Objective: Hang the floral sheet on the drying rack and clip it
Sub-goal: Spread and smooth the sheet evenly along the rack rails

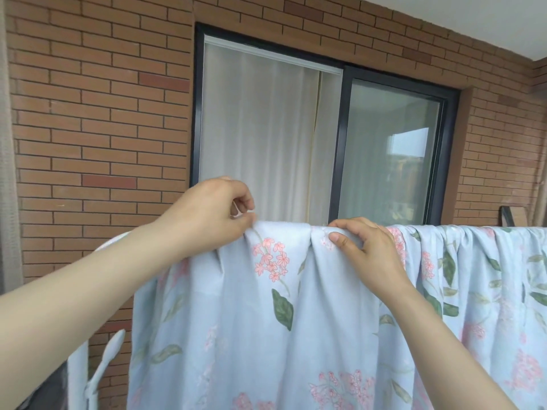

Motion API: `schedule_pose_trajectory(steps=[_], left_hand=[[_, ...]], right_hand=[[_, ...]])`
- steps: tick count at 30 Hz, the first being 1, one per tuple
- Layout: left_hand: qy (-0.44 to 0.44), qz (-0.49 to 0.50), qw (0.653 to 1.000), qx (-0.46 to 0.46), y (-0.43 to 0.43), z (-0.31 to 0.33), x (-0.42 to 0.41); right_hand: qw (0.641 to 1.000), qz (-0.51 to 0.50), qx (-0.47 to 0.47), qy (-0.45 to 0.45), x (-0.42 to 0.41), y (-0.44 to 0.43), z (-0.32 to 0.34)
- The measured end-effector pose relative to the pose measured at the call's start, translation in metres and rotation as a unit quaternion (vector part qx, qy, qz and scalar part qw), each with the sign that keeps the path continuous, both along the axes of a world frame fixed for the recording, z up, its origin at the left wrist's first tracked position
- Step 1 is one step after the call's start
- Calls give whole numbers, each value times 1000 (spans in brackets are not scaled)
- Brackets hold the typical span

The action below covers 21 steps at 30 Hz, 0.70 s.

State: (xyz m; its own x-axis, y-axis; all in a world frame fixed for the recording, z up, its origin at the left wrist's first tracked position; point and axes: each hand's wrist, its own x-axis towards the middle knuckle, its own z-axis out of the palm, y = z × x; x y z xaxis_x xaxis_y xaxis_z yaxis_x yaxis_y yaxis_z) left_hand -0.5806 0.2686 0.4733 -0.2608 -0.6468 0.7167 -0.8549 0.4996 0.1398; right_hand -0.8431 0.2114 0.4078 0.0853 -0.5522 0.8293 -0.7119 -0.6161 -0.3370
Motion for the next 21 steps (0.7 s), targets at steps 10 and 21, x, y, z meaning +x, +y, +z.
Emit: schedule_pose_trajectory(steps=[10, 21], left_hand=[[16, -31, 999, 36, -24, -3, -65], [45, -13, 998, 46, -7, 9, -16]], right_hand=[[1000, 10, -4, -7, -5, -1, -2], [1000, 7, -7, -11, 0, -2, -3]])
